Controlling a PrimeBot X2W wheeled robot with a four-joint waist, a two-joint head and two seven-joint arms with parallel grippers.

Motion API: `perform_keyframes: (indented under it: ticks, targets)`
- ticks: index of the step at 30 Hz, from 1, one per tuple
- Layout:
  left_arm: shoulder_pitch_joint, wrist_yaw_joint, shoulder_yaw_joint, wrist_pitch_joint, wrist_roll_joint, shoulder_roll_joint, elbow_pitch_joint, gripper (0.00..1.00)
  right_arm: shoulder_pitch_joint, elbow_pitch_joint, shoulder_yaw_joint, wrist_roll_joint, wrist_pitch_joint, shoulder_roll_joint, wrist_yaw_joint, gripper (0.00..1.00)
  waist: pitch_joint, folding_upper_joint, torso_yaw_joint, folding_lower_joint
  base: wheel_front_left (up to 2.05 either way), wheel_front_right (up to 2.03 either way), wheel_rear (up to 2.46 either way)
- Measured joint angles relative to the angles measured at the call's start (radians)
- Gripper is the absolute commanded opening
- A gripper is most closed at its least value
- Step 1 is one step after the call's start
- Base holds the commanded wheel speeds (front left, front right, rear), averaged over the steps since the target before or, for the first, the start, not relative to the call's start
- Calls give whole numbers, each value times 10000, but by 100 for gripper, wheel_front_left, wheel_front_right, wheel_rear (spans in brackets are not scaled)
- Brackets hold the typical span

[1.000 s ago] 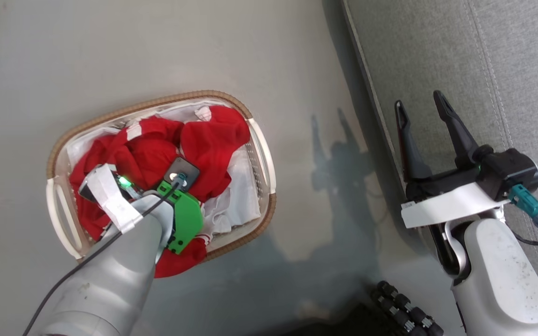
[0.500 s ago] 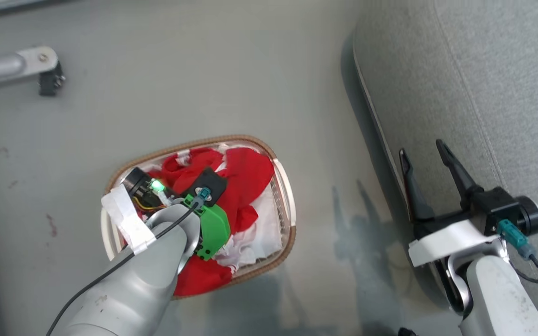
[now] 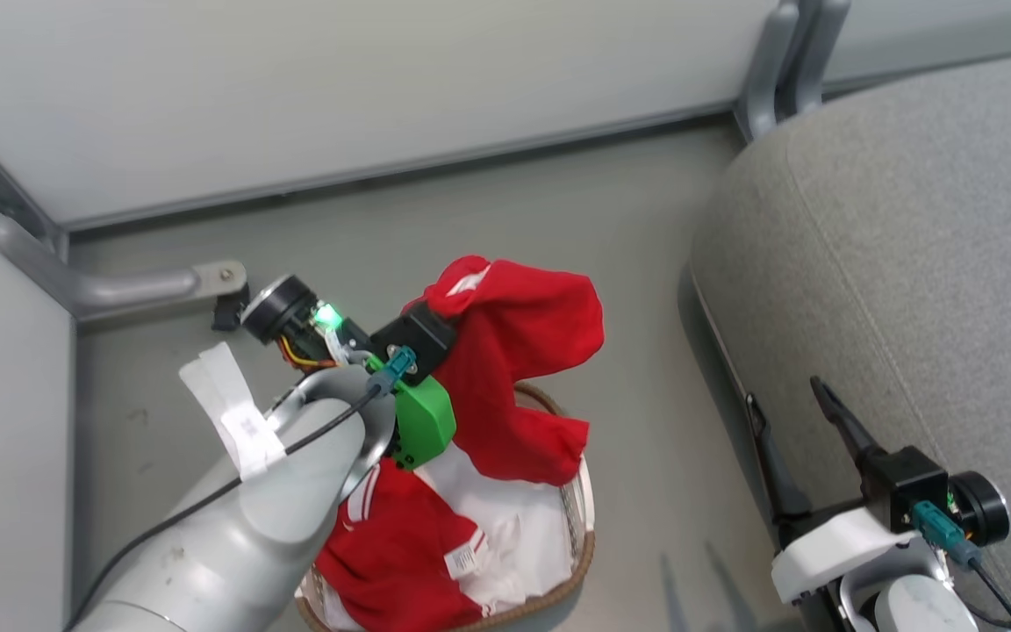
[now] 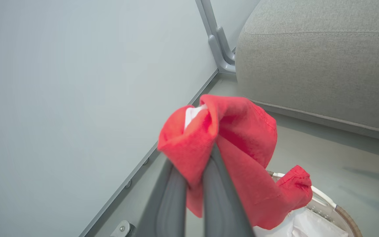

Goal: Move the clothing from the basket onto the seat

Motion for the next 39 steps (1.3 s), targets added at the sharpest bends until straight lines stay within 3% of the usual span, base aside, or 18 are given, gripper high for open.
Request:
perform_keyframes:
  ticks: [9, 18, 32, 39]
  targets:
    - [-1639, 0, -844, 201, -853, 817, -1168, 0, 296, 38, 341, -6, 0, -2, 0, 100, -1585, 0, 315, 0, 0, 0, 0]
    - [-3072, -2, -1269, 401, -1425, 943, -1455, 0, -292, -4, 1114, -96, 0, -2, 0, 100, -2313, 0, 552, 0, 0, 0, 0]
    - [-3983, -8, -2123, 349, -1885, 385, -1546, 0, -2372, 761, 3381, 556, 0, 6, 0, 100, -2501, 0, 861, 0, 0, 0, 0]
    - [-4211, -10, -2694, 282, -2104, -65, -2130, 0, -3388, 2763, 3743, 514, -13, -12, 0, 100, -2566, 0, 1271, 0, 0, 0, 0]
